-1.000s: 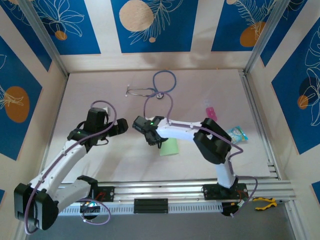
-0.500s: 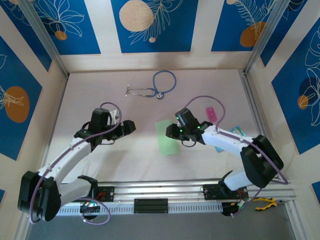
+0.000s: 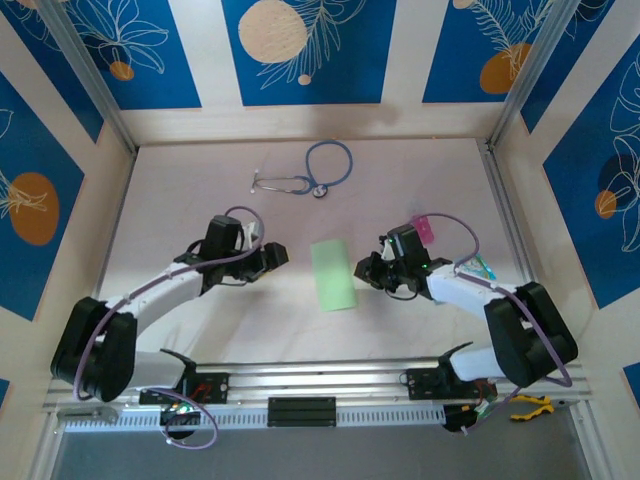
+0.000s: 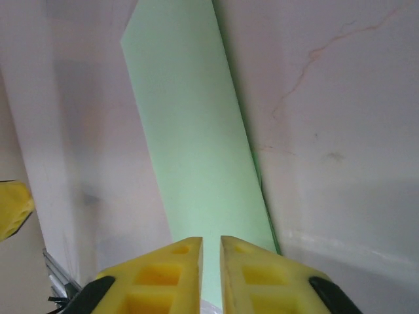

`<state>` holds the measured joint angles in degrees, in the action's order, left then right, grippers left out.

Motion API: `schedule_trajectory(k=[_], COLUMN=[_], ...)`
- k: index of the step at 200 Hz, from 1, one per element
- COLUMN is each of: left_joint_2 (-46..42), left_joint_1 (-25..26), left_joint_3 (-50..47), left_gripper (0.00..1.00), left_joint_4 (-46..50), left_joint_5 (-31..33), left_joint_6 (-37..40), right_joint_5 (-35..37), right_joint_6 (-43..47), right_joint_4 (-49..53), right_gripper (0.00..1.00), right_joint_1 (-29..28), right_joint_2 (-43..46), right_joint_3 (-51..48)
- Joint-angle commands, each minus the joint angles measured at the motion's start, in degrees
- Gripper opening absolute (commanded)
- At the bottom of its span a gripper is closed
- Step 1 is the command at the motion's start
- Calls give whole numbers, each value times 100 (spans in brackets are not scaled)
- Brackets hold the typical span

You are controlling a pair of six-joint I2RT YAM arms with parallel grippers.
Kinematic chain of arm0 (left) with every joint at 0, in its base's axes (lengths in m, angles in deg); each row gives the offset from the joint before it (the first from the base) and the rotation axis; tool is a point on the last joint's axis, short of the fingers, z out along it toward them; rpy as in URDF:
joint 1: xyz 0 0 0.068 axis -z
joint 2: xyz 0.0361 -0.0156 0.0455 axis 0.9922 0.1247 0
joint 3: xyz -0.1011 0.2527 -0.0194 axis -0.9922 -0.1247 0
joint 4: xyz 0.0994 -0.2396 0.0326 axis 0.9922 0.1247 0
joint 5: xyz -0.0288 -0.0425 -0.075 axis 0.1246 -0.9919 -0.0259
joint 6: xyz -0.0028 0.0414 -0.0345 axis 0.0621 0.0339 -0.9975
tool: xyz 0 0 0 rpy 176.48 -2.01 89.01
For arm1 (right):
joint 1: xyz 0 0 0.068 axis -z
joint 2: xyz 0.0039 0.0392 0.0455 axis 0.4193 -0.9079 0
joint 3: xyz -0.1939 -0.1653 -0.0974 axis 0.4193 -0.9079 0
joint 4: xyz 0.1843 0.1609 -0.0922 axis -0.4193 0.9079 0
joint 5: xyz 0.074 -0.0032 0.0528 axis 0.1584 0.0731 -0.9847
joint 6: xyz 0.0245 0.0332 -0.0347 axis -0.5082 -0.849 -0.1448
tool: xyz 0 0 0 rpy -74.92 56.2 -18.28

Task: Fold a paper plane with a square sheet of paper (pick it up from the middle)
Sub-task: Third fold the triangle at the center of the table.

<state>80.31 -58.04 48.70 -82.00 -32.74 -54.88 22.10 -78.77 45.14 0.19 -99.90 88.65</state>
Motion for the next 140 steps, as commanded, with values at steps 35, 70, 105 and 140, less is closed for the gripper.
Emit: schedule_trajectory(k=[35,70,105,140], left_joint_2=[411,670,838,1200], left_joint_1=[305,405,526,615], left_joint_3=[257,368,330,450], left_gripper=[67,65,64,63], left_joint_4=[-421,-459,-668,-893], left_joint_5=[-138,-234,-215,-330], left_joint_6=[-372,-473,-608,-726], right_joint_5=[-639,-699,-947,-983], right_joint_6=[114,119,128,119], right_joint_4=[-297,-478,-626,-645], right_gripper=[11,11,9,9], right_joint_1=[77,108,203,254], right_joint_2=[-548,-694,-865,-894], right_joint_3=[212,220,247,188])
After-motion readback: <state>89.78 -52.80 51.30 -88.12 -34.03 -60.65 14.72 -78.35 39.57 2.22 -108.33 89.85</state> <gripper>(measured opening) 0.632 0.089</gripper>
